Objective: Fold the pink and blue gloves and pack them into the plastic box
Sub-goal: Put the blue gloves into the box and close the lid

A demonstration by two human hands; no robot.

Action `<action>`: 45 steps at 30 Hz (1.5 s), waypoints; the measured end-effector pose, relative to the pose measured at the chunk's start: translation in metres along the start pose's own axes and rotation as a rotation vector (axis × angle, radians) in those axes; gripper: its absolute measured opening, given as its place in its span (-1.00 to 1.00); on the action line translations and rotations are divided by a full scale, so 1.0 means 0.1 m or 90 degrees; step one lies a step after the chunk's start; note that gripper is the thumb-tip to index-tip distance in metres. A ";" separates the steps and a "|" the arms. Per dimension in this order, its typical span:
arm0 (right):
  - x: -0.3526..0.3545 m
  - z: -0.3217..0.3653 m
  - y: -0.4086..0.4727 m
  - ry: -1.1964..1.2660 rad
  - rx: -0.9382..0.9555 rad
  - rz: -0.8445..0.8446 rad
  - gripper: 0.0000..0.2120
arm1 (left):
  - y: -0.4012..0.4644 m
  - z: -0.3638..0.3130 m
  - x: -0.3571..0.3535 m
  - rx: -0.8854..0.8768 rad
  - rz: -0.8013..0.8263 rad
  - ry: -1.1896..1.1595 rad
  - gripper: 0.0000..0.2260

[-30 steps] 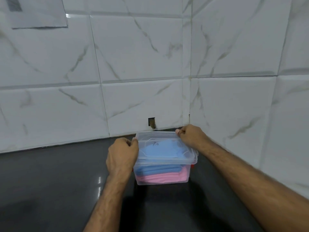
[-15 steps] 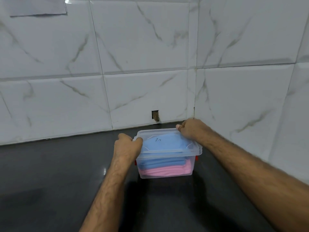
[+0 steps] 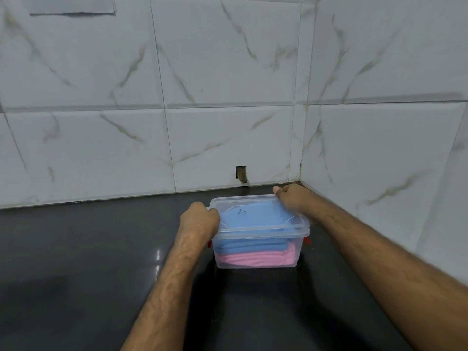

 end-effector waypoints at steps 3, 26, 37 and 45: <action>-0.05 -0.13 -0.02 0.140 -0.076 0.027 -0.52 | -0.01 -0.01 -0.01 -0.014 -0.012 0.023 -0.71; 0.10 -0.60 -0.64 0.462 -0.112 -0.339 -0.70 | -0.57 -0.39 -0.75 -0.487 0.061 -0.060 -0.31; 0.41 -0.70 -0.80 0.065 -0.064 -0.495 -0.77 | -0.91 -0.52 -1.20 -0.674 0.143 0.126 -0.42; 0.36 -0.71 -0.77 -0.055 -0.047 -0.484 -0.64 | -0.92 -0.54 -1.32 -0.698 0.143 0.202 -0.46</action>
Point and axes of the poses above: each hand's wrist, its own y-axis towards the middle knuckle, its own x-axis out of the back of the hand, z = x × y, the point moved 5 cm from there along y, towards the middle knuckle, and after that the axes turned 12 degrees about -z, right-handed, at the moved point
